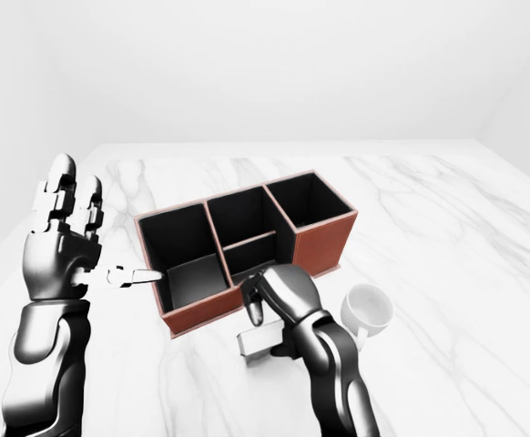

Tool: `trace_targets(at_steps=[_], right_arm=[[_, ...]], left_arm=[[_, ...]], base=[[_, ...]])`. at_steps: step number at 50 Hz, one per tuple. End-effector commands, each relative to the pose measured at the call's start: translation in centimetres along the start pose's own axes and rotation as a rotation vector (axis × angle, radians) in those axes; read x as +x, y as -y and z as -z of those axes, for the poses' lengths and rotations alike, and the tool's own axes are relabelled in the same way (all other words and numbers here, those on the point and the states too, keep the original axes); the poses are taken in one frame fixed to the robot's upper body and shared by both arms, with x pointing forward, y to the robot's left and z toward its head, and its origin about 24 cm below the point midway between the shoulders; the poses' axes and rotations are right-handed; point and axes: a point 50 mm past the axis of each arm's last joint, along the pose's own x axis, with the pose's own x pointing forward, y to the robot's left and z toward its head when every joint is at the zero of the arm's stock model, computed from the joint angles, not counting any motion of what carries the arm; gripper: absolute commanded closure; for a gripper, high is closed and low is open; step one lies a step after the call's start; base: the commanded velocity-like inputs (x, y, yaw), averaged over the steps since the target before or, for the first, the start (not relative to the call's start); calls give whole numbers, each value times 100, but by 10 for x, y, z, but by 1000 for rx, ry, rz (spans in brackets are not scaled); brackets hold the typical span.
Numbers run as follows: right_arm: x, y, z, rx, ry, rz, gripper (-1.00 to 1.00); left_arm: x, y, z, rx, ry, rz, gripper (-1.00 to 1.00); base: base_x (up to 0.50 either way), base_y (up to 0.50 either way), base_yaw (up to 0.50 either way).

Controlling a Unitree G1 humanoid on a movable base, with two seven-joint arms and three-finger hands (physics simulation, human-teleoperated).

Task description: Pick up the book and place it in the front compartment of the caddy.

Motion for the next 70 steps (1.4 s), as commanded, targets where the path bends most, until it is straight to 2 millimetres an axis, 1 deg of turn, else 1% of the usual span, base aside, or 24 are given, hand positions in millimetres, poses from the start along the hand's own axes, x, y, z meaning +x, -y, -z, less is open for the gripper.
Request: trace_targets(at_steps=[1, 8, 15, 28, 35, 46, 55, 70], right_arm=[[1, 29, -6, -32, 5, 67, 100], [1, 37, -8, -46, 2, 74, 100], [1, 49, -11, -58, 2, 92, 100], [6, 66, -17, -85, 20, 116, 100], [11, 86, -24, -125, 54, 177, 100], [17, 96, -28, -152, 70, 200, 100], [27, 104, -30, -169, 79, 207, 100], [42, 109, -34, -175, 91, 190, 100]], left_arm=[[0, 0, 1, 0, -3, 1, -100], [0, 0, 0, 0, -1, -1, -100], [0, 0, 0, 0, 0, 0, -100], [0, -1, 1, -1, -5, -2, -100], [0, -1, 2, -1, -6, -3, -100], [0, -1, 1, -1, -5, -4, -100], [0, 0, 2, -1, -7, -3, -100], [0, -1, 0, -1, -1, -2, -100]], base=[[0, 0, 0], [0, 0, 0], [0, 0, 0], [0, 0, 0], [0, 0, 0], [0, 0, 0], [0, 0, 0], [0, 0, 0]])
